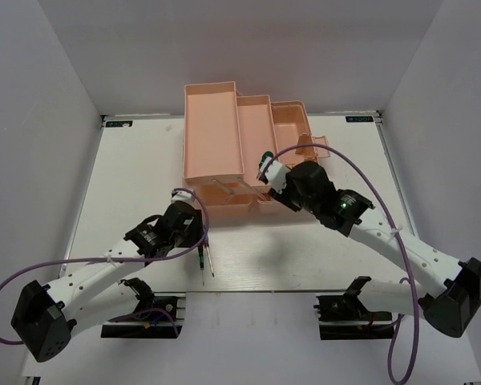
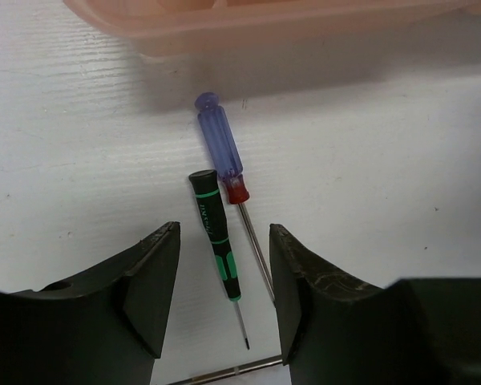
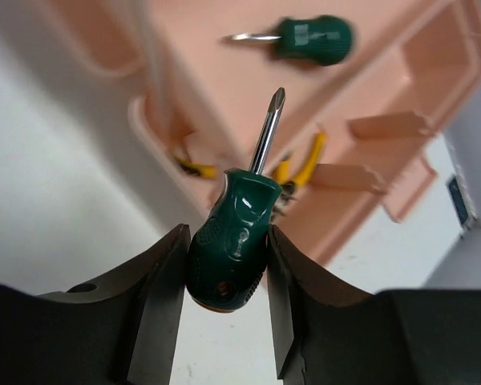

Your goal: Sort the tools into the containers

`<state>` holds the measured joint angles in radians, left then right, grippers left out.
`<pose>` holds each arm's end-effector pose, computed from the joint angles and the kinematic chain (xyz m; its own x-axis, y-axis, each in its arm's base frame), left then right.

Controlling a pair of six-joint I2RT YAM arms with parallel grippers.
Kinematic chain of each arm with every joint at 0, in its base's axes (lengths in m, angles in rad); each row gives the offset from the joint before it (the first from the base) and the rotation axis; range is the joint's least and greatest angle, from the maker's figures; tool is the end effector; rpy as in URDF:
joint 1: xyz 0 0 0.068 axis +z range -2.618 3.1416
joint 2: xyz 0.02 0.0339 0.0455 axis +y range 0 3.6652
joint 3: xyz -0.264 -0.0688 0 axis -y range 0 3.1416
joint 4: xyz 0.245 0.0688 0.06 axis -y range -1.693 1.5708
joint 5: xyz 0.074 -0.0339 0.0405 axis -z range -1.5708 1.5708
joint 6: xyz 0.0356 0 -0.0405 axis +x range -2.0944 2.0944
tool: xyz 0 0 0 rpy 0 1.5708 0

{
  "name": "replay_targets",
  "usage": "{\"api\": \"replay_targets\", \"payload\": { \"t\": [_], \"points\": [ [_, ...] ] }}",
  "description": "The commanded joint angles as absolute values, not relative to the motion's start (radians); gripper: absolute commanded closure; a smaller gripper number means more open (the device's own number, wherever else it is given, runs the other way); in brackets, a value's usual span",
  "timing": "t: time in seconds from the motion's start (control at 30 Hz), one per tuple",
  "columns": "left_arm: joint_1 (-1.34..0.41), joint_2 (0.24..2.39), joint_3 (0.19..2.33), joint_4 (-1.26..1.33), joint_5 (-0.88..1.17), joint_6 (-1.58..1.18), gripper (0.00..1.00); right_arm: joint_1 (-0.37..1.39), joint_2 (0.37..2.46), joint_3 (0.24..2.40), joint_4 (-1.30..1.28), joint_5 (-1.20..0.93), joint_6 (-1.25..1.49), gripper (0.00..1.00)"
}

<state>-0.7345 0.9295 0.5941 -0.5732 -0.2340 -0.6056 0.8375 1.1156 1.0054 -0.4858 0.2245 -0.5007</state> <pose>0.1391 -0.1145 0.2154 -0.7921 -0.0308 -0.6096 0.1158 0.9730 -0.1997 0.1692 0.1760 0.3223 -0.0411 -0.7448 -0.6660 -0.7076 0.4923 -0.5069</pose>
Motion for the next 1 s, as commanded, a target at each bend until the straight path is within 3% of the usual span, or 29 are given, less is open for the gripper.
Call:
{"api": "replay_targets", "payload": {
  "t": [0.0, 0.17, 0.33, 0.47, 0.57, 0.6, 0.67, 0.7, 0.83, 0.97],
  "points": [
    [-0.732, 0.945, 0.58, -0.506, -0.236, -0.617, 0.41, 0.804, 1.147, 1.115, -0.333, 0.379, -0.456, 1.0],
    [-0.732, 0.954, 0.562, -0.506, -0.255, -0.626, 0.43, 0.75, 1.308, 1.236, -0.267, 0.364, -0.365, 1.0],
    [-0.732, 0.954, 0.551, -0.506, -0.264, -0.635, 0.52, 0.701, 1.474, 1.395, -0.334, 0.229, -0.239, 1.0],
    [-0.732, 0.954, 0.531, -0.497, -0.264, -0.644, 0.53, 0.669, 1.564, 1.473, -0.396, 0.129, -0.176, 1.0],
    [-0.732, 0.965, 0.531, -0.497, -0.264, -0.644, 0.53, 0.635, 1.582, 1.47, -0.407, 0.069, -0.152, 0.79],
    [-0.732, 0.965, 0.52, -0.486, -0.264, -0.644, 0.51, 0.634, 1.582, 1.468, -0.407, 0.042, -0.144, 0.67],
    [-0.732, 0.985, 0.52, -0.486, -0.264, -0.644, 0.5, 0.615, 1.578, 1.457, -0.416, 0.014, -0.138, 0.57],
    [-0.732, 0.985, 0.52, -0.477, -0.264, -0.644, 0.48, 0.611, 1.575, 1.454, -0.414, -0.032, -0.137, 0.47],
    [-0.732, 1.008, 0.52, -0.468, -0.253, -0.644, 0.48, 0.586, 1.574, 1.444, -0.417, -0.077, -0.126, 0.35],
    [-0.732, 1.019, 0.511, -0.457, -0.244, -0.644, 0.48, 0.566, 1.556, 1.436, -0.416, -0.115, -0.114, 0.33]
  ]
}}
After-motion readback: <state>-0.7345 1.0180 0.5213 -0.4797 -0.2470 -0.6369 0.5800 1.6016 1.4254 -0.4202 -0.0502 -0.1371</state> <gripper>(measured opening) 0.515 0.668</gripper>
